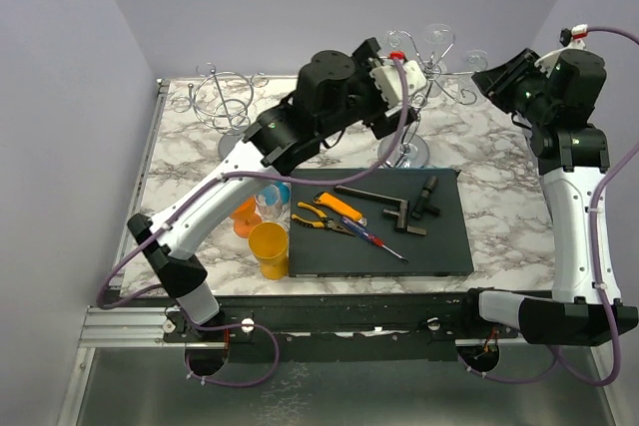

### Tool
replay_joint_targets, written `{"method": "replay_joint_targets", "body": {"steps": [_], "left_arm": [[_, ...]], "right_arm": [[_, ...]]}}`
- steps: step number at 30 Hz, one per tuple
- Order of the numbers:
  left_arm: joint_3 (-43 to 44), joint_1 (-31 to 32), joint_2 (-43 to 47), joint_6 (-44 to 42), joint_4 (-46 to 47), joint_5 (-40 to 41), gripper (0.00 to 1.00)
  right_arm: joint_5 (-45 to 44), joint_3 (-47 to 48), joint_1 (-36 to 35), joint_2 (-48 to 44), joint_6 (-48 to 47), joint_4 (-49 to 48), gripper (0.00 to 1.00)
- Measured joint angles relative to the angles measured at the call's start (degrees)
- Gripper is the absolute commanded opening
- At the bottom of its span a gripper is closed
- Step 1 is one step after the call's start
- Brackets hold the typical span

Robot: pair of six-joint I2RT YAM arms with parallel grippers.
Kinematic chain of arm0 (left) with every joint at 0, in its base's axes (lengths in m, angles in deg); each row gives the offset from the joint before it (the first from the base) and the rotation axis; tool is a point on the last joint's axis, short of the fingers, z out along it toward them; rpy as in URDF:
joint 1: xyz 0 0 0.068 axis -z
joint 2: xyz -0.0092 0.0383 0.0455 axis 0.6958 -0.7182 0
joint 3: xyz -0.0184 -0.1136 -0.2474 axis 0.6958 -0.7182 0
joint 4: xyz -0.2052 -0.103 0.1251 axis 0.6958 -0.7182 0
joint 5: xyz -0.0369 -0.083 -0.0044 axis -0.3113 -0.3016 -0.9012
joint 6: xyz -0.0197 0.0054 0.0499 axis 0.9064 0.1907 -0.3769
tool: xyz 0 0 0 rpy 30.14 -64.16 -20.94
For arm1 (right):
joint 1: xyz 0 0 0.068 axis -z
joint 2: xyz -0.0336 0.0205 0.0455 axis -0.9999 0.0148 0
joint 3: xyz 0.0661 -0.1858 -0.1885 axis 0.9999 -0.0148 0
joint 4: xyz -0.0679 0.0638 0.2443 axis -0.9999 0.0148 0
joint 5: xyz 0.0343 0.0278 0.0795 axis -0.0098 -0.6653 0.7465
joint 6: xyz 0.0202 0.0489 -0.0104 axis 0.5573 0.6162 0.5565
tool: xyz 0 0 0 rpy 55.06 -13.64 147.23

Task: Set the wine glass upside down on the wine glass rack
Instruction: Adjust the wine rack at the center of the board, then pick up the wine glass at the center of the board.

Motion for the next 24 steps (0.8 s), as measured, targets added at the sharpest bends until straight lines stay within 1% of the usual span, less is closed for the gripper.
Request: {"method": "replay_joint_targets", "body": {"steps": [5,8,12,14,16,18,21,22,23,24], "left_arm": [[-2.7,-3.7,7.6,6.9,-3.8,0.0,0.99],[-2.8,-6.5,10.7,9.6,-6.4,-0.2,0.99],[-2.8,-10.2,13.6,12.1,-10.4,-0.3,0.99],[-2.2,-12.6,14.4,13.0,-13.2,-0.3,0.99],[-1.4,-16.3,14.9,14.2,-16.1,-1.0,0.99],[-1.1,-21.4,15.3,15.3,-18.3,-2.0,0.99],[-1.1,-32.9,16.0,17.3,-22.0,-4.9,0.99],[-1.1,-35.4,16.2,17.6,-22.8,-5.6,0.99],[-1.4,-40.5,16.5,18.3,-23.6,-7.1,0.99],[-1.6,-42.8,16.7,18.7,-24.3,-7.8,0.99]], "right_arm": [[-1.1,4.3,0.0,0.0,-0.9,0.4,0.35],[-1.4,6.6,0.0,0.0,-1.2,1.2,0.42],[-1.3,9.3,0.0,0.0,-1.9,2.5,0.57],[-0.5,10.8,-0.3,0.1,-2.3,3.1,0.62],[-0.7,12.7,-2.3,0.5,-2.6,3.6,0.67],[-2.7,15.5,-8.5,1.7,-3.4,4.7,0.69],[-8.6,21.9,-24.2,6.6,-5.6,6.1,0.71],[-10.8,23.8,-29.0,8.7,-6.4,6.7,0.71],[-13.4,25.6,-33.5,10.9,-7.3,7.3,0.71],[-15.8,26.9,-37.6,13.1,-8.0,8.1,0.71]]}}
